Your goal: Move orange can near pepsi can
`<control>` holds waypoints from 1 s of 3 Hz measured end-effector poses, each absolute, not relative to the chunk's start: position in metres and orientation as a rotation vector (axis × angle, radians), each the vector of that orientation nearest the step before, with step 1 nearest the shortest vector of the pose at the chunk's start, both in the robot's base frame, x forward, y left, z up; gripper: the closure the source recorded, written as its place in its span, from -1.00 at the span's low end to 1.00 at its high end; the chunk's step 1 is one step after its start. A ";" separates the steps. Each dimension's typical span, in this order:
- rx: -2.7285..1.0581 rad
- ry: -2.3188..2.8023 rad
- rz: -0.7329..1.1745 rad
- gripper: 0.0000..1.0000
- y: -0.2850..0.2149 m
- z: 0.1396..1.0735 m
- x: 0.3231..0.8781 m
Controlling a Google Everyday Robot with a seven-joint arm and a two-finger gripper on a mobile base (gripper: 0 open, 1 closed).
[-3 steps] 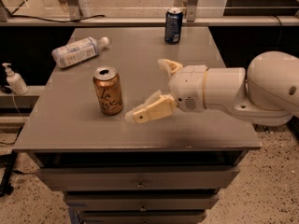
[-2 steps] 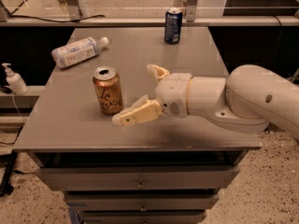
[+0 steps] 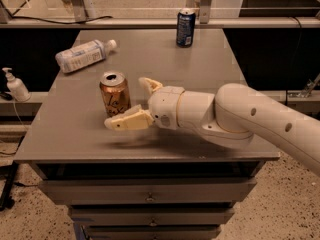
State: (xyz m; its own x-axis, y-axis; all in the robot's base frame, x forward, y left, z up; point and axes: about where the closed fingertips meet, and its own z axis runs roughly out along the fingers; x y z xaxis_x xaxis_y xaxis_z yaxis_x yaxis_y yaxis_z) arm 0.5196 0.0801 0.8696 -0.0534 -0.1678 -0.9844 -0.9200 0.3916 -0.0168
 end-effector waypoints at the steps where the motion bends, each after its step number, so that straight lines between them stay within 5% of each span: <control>1: -0.972 1.510 0.847 -0.21 0.095 0.862 0.532; 3: -0.906 1.498 0.889 0.72 0.125 0.859 0.548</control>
Offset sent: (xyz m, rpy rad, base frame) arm 0.0381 0.0586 -0.0162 0.1375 0.0439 -0.0453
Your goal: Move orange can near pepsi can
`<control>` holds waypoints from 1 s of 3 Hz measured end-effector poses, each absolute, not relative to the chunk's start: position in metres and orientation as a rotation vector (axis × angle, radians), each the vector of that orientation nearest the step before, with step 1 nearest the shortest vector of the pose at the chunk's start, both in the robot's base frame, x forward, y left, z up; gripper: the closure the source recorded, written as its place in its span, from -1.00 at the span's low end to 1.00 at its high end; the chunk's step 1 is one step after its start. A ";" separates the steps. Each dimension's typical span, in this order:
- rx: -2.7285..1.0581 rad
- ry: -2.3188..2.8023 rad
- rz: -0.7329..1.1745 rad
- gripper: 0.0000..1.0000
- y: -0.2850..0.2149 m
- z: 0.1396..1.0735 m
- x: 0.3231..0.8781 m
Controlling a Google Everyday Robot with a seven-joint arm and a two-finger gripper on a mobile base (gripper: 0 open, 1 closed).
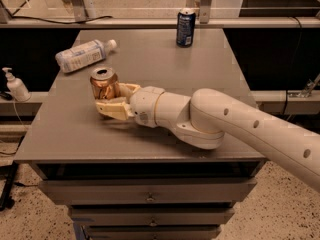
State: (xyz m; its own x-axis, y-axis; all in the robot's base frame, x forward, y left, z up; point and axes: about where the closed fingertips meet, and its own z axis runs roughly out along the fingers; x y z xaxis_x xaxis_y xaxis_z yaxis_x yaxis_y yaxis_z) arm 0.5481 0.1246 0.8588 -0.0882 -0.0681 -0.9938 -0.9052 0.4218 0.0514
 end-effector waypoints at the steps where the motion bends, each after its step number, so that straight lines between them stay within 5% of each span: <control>1: -0.907 1.500 0.848 1.00 0.106 0.872 0.558; 2: -0.922 1.535 0.739 1.00 0.042 0.889 0.572; 3: -0.924 1.531 0.742 1.00 0.045 0.890 0.571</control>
Offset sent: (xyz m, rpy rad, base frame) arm 0.0390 -0.1742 0.0741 -0.2019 -0.1135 -0.1442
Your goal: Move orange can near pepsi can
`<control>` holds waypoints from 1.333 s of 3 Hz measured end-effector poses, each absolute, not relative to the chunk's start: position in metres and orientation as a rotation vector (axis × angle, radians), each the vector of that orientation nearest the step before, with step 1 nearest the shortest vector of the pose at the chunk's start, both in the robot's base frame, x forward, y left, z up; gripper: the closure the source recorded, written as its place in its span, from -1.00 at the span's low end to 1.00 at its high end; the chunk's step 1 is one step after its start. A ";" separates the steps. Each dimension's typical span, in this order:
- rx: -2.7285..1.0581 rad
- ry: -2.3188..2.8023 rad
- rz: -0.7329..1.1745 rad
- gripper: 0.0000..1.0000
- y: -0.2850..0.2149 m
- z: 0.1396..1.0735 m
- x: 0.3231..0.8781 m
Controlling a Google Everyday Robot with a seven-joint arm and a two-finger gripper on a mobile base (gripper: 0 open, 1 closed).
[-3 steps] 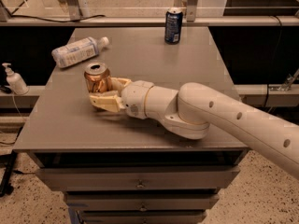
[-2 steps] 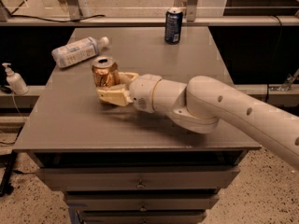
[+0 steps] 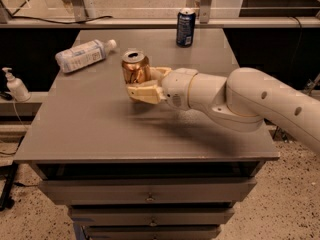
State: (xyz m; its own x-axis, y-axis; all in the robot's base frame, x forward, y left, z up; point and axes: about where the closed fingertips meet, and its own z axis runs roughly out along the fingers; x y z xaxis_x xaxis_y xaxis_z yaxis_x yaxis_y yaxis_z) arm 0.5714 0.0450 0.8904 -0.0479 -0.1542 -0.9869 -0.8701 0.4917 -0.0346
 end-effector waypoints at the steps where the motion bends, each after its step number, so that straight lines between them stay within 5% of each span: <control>1: -0.907 1.566 0.652 1.00 0.020 0.893 0.577; 4: -0.699 1.607 0.333 1.00 -0.151 0.912 0.634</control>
Offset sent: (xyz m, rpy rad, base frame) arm 0.0338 -0.1610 0.0221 -0.1936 -0.0601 -0.3260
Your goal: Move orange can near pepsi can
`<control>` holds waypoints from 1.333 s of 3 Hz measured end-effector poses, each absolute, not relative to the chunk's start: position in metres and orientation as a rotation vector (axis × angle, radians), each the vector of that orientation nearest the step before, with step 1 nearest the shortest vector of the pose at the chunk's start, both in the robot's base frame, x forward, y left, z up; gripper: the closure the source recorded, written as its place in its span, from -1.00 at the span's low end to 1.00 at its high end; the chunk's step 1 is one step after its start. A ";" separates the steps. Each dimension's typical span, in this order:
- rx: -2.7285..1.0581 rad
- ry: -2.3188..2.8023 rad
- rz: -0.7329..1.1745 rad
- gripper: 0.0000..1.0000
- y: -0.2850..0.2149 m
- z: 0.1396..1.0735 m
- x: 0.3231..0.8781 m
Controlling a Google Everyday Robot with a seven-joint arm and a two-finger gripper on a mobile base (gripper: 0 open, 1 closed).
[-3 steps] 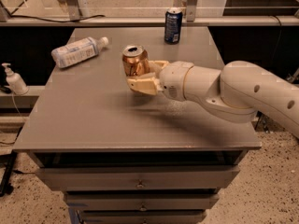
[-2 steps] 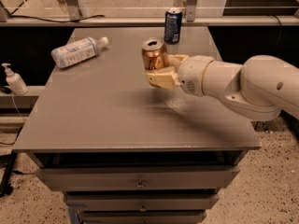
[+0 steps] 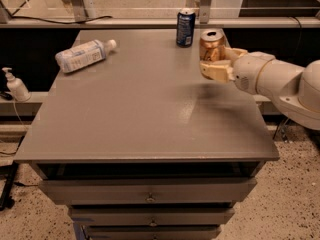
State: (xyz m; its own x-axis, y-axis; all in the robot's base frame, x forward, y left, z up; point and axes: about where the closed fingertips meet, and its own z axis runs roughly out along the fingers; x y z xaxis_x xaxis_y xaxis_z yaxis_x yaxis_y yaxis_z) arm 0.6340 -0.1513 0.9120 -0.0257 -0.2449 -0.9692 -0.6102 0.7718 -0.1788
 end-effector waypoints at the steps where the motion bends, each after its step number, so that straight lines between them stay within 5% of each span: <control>1: -0.596 1.568 0.301 1.00 -0.203 0.908 0.681; 4: -0.550 1.578 0.272 1.00 -0.220 0.902 0.709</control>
Offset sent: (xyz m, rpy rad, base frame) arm 0.0323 -0.0352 -0.0051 0.0323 -0.0326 -0.0547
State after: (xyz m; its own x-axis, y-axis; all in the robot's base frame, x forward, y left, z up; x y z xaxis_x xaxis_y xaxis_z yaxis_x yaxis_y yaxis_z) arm 0.7092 -0.2200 0.9024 -0.0032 -0.1800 -0.9837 -0.4993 0.8526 -0.1544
